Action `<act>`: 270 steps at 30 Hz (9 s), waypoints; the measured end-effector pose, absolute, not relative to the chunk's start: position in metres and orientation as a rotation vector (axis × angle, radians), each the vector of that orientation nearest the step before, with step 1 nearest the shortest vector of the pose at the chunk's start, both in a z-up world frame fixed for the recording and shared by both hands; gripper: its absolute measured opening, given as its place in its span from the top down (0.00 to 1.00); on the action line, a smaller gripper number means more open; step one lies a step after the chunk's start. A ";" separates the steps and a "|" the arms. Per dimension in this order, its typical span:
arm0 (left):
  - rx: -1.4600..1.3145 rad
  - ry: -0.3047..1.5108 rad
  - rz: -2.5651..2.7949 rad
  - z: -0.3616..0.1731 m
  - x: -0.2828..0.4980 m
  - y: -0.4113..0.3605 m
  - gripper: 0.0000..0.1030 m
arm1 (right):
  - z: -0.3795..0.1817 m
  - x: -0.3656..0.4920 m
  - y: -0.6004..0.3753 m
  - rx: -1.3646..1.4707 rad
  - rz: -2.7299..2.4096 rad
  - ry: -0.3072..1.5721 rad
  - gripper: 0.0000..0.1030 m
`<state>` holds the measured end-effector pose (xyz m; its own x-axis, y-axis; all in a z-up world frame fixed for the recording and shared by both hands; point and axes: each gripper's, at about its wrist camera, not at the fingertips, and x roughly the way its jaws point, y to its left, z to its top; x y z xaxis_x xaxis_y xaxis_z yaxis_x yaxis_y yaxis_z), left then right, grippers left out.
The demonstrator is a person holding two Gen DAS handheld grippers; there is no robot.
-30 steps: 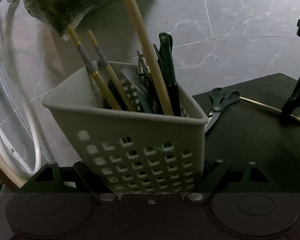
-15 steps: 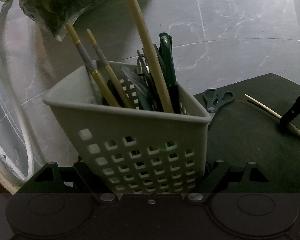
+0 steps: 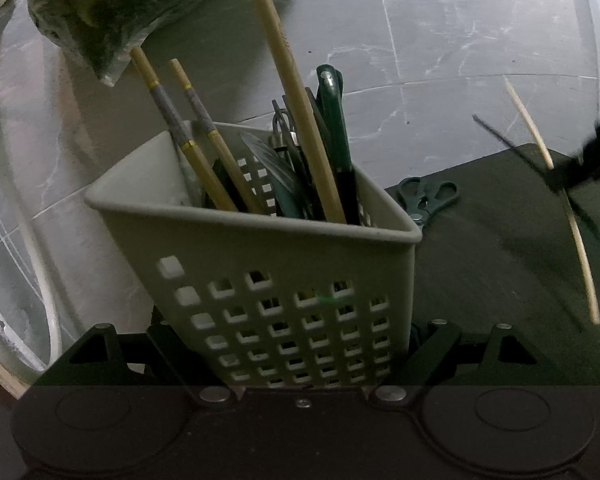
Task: Organize utensils
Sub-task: 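Lift the wooden chopstick into the basket and open the right tool, then move the right tool back to the green-handled scissors on the table, then grasp the scissors by the blade with the right tool and lift them, then lower the scissors handles-first into the basket and open the right tool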
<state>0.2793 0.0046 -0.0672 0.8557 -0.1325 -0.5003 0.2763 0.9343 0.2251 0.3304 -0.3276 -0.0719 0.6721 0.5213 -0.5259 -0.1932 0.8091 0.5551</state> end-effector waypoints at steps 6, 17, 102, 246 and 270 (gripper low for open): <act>0.299 0.496 -0.227 -0.068 0.278 0.007 0.16 | -0.030 0.335 -0.310 0.470 0.480 0.597 0.86; 0.294 0.489 -0.233 -0.072 0.278 0.010 0.16 | 0.063 0.341 -0.251 0.407 0.709 0.365 0.86; 0.261 0.581 -0.016 -0.069 0.272 -0.056 0.16 | -0.116 0.461 -0.240 0.193 0.163 0.814 0.00; 0.264 0.540 -0.255 -0.083 0.282 0.005 0.17 | -0.105 0.397 -0.264 0.517 -0.244 0.997 0.24; 0.228 0.546 -0.278 -0.093 0.284 0.020 0.19 | -0.112 0.441 -0.209 0.139 -0.047 0.972 0.79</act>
<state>0.2842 0.0204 -0.0925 0.8189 -0.1981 -0.5386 0.3183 0.9378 0.1390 0.4410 -0.2087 -0.1121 0.5638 0.0221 -0.8256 0.1020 0.9901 0.0961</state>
